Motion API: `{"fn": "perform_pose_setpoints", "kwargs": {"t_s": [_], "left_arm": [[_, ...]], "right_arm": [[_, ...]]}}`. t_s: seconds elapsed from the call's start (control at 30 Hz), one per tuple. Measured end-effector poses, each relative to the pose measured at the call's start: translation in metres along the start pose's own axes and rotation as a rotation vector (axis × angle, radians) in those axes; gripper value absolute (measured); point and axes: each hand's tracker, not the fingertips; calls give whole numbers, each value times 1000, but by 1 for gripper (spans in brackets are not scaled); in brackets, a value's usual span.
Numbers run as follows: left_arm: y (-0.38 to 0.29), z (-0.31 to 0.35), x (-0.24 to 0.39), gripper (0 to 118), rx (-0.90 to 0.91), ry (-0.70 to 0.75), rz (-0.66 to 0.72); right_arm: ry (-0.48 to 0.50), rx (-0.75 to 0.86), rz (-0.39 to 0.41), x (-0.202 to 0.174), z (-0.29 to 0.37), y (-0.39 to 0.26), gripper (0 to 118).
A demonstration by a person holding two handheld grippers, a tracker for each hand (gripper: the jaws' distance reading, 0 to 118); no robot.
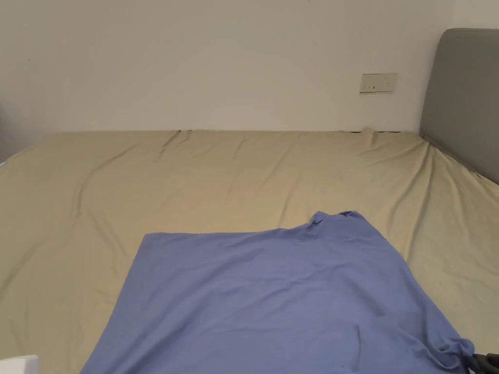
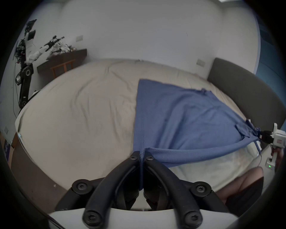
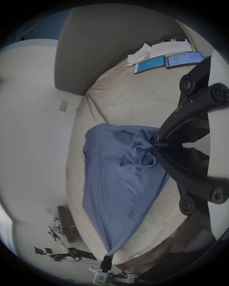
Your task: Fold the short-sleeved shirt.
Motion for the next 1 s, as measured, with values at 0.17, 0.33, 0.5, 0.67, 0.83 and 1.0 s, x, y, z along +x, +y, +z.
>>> {"fn": "perform_pose_setpoints", "kwargs": {"t_s": [0.17, 0.33, 0.5, 0.67, 0.83, 1.0], "left_arm": [[-8, -21, 7, 2, -88, 29, -48], [-9, -14, 11, 62, -14, 52, -12], [-4, 65, 26, 115, 289, 31, 11], [-26, 135, 41, 6, 440, -8, 54], [-49, 134, 55, 0, 311, 13, -26], [-64, 90, 55, 0, 149, 46, -56]], "right_arm": [[-11, -115, 22, -3, -19, -9, 7], [-55, -73, -130, 1, -19, -13, 45], [-43, 217, -242, -4, 39, -11, 118], [-59, 375, -255, -49, 99, -27, 38], [-6, 349, -200, -85, 109, -50, 2], [36, 313, -135, -110, 98, -56, 2]]}}
